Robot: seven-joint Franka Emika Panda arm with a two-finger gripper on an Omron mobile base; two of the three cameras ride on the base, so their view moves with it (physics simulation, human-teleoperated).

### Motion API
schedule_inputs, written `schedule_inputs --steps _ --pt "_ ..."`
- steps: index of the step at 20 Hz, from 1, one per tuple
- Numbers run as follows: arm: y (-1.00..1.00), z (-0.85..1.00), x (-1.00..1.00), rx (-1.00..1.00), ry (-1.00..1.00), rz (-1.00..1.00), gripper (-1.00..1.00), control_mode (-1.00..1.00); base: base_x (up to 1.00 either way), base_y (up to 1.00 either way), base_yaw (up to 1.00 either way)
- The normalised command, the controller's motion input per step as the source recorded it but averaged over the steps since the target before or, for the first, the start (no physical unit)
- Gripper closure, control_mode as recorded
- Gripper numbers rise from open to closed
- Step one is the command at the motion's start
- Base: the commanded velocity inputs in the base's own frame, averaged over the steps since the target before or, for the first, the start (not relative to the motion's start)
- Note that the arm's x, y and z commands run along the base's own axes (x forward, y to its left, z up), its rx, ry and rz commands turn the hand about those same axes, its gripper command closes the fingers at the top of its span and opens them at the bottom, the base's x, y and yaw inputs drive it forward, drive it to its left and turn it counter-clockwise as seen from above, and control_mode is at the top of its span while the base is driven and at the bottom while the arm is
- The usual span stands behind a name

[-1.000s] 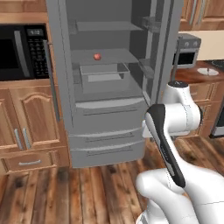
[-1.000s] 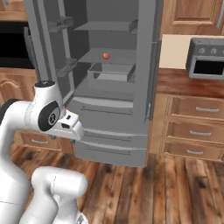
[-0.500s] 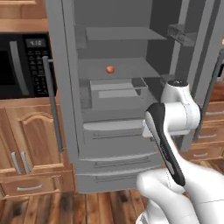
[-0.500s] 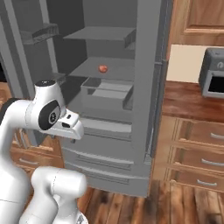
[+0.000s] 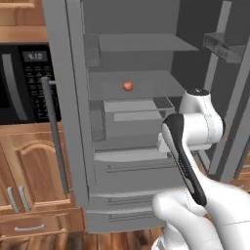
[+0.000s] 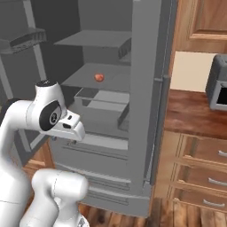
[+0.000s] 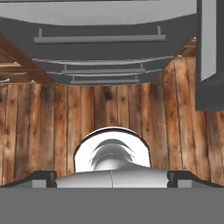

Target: Place the cold items (kiwi and peach) from the fridge in one tupperware on the dining counter. Place the warm items (hot dog and kebab skewer) in the stove area in another tupperware.

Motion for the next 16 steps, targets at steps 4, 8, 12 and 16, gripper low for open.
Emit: schedule_inputs --steps 4,8,12,16 --pt "0.00 0.00 0.00 0.00 0.00 0.00 -1.00 1.00 0.66 -0.34 0.00" --pt "0.00 0.00 0.00 0.00 0.00 0.00 -1.00 1.00 0.65 -0.34 0.01" --pt "0.00 0.00 0.00 0.00 0.00 0.00 -1.00 1.00 0.39 0.00 0.00" --pt "0.00 0.00 0.00 0.00 0.00 0.00 -1.00 1.00 0.46 0.16 0.00"
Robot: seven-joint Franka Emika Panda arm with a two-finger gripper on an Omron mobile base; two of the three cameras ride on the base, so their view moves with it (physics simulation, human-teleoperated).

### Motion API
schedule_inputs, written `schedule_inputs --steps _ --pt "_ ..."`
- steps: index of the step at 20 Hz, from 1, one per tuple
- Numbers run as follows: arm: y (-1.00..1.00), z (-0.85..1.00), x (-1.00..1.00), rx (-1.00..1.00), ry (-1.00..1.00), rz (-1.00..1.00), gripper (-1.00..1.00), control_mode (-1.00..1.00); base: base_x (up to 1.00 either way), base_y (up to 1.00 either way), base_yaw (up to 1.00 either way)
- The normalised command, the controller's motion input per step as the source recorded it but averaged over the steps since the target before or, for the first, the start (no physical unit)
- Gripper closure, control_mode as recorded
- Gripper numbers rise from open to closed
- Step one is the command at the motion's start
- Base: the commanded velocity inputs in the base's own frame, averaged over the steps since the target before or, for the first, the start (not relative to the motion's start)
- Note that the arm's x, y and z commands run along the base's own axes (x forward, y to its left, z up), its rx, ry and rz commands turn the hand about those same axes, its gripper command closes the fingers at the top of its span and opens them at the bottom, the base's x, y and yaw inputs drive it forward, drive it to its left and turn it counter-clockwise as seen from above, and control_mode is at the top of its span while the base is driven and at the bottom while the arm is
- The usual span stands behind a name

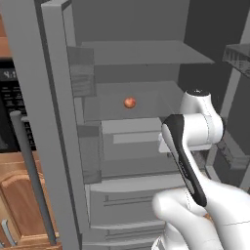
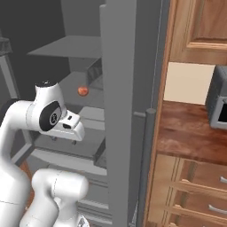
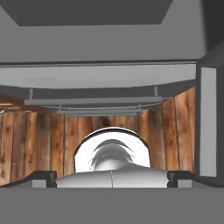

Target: Place the cold items (kiwi and peach) from the fridge in one tupperware on the dining counter. Place the warm items (hot dog and kebab skewer) in the stove area in another tupperware.

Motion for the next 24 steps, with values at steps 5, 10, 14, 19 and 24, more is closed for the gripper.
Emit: schedule_inputs --steps 5,10,14,19,24 --pt "0.00 0.00 0.00 0.00 0.00 0.00 -1.00 1.00 0.37 0.28 0.00" --pt "0.00 0.00 0.00 0.00 0.00 0.00 -1.00 1.00 0.27 0.35 0.00" --pt "0.00 0.00 0.00 0.00 0.00 0.00 -1.00 1.00 0.16 0.37 0.00" --pt "0.22 0.00 0.11 -0.04 -0.21 0.04 -1.00 -1.00 0.01 0.09 0.00" --pt "0.00 0.08 0.03 -0.01 -0.55 0.08 -1.00 -1.00 0.00 0.00 0.00"
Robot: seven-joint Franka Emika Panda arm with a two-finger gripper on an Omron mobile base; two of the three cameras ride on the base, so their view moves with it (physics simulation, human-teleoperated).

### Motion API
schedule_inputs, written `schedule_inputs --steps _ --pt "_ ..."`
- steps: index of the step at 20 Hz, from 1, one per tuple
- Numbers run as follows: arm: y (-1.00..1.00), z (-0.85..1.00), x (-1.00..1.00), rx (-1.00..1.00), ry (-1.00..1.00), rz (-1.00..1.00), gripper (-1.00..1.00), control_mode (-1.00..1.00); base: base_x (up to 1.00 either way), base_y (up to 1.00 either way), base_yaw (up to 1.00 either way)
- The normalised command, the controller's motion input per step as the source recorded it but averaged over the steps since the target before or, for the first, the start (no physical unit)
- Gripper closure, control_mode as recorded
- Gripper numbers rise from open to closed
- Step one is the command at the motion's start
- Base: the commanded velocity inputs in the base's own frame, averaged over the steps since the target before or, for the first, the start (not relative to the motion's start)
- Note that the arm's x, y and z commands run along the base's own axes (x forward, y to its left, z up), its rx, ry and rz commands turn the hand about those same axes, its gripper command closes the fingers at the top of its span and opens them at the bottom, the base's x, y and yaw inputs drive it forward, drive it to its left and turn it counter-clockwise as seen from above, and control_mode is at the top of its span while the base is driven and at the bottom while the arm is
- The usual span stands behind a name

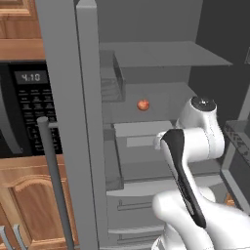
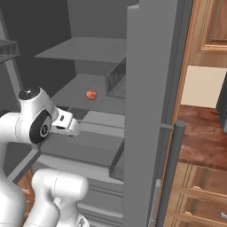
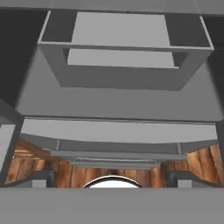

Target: Place the cold items (kiwi and peach) from the fridge in one tupperware on the dining counter. Place the warm items (hot dog and kebab skewer) in the stove area in another tupperware.

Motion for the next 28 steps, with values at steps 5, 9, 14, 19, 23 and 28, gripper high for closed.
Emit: schedule_inputs --steps 5,9,14,19,23,28 --pt "-0.45 0.29 0.45 0.11 -0.44 0.11 -1.00 -1.00 0.00 0.00 0.00" --pt "-0.48 0.66 0.76 0.20 0.00 0.09 -1.00 -1.00 0.00 0.00 0.00" --pt "-0.07 0.04 0.46 -0.03 -0.09 -0.02 -1.00 -1.00 0.00 0.00 0.00" --pt "0.07 -0.02 0.81 -0.10 -0.03 -0.05 -1.00 -1.00 0.00 0.00 0.00" --pt "0.02 0.00 0.73 -0.15 0.09 -0.11 -1.00 -1.00 0.00 0.00 0.00" --pt "0.10 0.03 0.69 -0.13 0.15 -0.04 -1.00 -1.00 0.00 0.00 0.00"
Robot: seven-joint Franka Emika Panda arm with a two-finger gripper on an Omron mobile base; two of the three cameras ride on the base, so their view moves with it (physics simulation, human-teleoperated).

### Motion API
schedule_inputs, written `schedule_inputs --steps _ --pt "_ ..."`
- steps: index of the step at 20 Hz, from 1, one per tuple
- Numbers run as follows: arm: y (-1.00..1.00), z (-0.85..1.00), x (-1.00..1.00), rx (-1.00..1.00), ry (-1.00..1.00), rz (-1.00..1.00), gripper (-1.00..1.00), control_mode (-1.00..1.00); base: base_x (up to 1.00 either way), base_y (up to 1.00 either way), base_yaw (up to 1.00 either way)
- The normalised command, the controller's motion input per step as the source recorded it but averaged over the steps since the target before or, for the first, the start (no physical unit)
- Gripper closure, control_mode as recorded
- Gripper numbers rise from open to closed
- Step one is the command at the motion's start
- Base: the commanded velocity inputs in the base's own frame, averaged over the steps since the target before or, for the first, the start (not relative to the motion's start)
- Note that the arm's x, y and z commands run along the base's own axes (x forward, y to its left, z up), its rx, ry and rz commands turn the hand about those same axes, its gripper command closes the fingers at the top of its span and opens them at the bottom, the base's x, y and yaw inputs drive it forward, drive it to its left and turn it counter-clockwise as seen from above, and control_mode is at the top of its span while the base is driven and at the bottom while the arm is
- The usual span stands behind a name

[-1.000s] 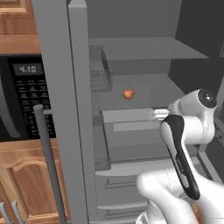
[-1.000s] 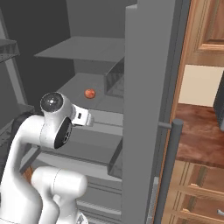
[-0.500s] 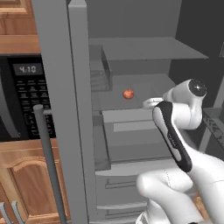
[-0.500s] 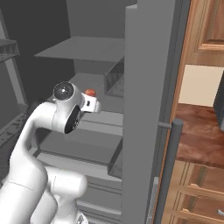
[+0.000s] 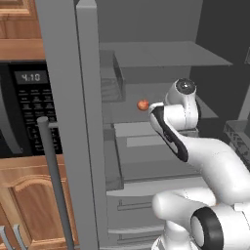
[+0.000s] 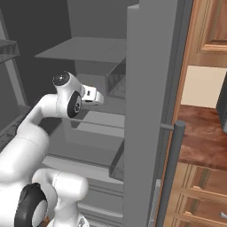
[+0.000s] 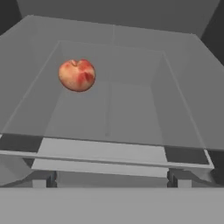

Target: Place the cold items (kiwi and peach) from the fridge in one tupperware on the dining counter. Place the warm items (hot dog and kebab skewer) in the stove area in another tupperware.

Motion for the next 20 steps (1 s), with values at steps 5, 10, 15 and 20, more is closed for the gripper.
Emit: schedule_inputs --steps 5,10,15,20 --pt "0.19 0.00 0.50 0.00 0.00 -0.02 -1.00 -1.00 0.00 0.00 0.00" --pt "0.14 -0.10 0.50 0.00 -0.03 0.00 -1.00 -1.00 0.00 0.00 0.00" --pt "0.07 -0.19 0.54 0.00 0.00 0.00 -1.00 -1.00 0.00 0.00 0.00" --pt "0.00 -0.17 0.52 0.04 -0.03 0.00 -1.00 -1.00 0.00 0.00 0.00"
